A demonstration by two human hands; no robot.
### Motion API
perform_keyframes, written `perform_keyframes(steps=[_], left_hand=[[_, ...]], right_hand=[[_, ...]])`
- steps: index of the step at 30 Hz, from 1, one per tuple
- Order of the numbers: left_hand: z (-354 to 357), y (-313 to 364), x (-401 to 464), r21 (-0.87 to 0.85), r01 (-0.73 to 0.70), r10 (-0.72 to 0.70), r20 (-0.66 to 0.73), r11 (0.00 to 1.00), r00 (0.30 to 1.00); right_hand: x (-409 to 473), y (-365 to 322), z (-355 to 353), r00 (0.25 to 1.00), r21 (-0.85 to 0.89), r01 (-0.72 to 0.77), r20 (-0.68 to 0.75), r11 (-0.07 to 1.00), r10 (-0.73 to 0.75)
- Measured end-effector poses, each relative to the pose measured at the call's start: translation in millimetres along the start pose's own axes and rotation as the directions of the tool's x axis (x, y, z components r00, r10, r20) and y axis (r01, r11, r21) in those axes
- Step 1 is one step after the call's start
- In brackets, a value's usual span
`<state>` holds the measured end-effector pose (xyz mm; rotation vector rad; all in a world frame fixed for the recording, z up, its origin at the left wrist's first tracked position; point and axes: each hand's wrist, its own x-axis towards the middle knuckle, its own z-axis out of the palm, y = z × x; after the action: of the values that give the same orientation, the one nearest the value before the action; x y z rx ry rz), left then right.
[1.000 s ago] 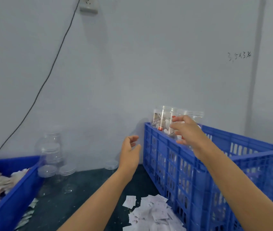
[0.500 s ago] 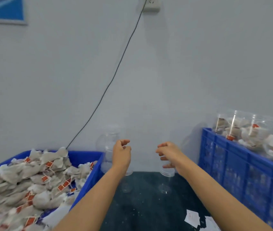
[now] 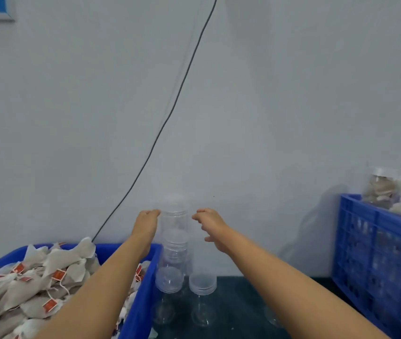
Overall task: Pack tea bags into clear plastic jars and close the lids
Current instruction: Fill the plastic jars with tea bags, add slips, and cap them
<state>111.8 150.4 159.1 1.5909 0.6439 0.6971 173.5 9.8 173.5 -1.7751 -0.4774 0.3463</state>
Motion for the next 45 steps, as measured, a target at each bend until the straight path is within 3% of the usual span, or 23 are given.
perform_keyframes(steps=[3, 9, 12, 19, 26, 29, 33, 37, 45], left_hand=[[7.1, -4.8, 5.5, -0.033, 0.064, -0.062, 0.055, 0.997, 0.997], [9.3, -5.3, 4.9, 0.029, 0.005, -0.008, 0.119, 1.0, 0.993], [9.0, 11.4, -5.0, 0.021, -0.108, 0.105, 0.113, 0.994, 0.988], [15.0, 74.2, -53.5, -0.153, -0.406, 0.415, 0.038, 0.901, 0.909], [41.8, 64.2, -142.5, 0.112, -0.652, 0.653, 0.033, 0.75, 0.757], [55.5, 35.6, -177.9, 0.27, -0.619, 0.642, 0.004, 0.738, 0.767], [65.0, -1.9, -219.1, 0.359, -0.567, 0.608, -0.004, 0.741, 0.794], [67.7, -32.4, -255.1, 0.31, -0.601, 0.606, 0.089, 0.737, 0.79], [59.5, -53.1, -279.3, 0.3, -0.488, 0.398, 0.314, 0.82, 0.862]], right_hand=[[11.7, 5.1, 11.3, 0.996, 0.054, -0.055, 0.068, 0.997, 0.051], [16.6, 7.5, 14.8, 0.994, 0.068, -0.021, 0.111, 0.997, 0.013], [9.6, -5.1, 6.3, 0.989, 0.07, 0.047, 0.137, 0.996, -0.056], [-43.5, -55.4, -35.3, 0.934, 0.092, 0.357, -0.026, 0.93, -0.356], [-132.7, -48.9, -75.8, 0.905, 0.116, 0.424, -0.098, 0.898, -0.414], [-159.6, -24.2, -85.3, 0.929, 0.06, 0.36, -0.119, 0.931, -0.351], [-183.7, 8.5, -93.1, 0.925, -0.07, 0.329, -0.175, 0.942, -0.336], [-205.5, 40.0, -92.9, 0.911, -0.223, 0.311, -0.208, 0.924, -0.357], [-237.6, 79.6, -93.0, 0.904, -0.244, 0.275, -0.265, 0.93, -0.337]])
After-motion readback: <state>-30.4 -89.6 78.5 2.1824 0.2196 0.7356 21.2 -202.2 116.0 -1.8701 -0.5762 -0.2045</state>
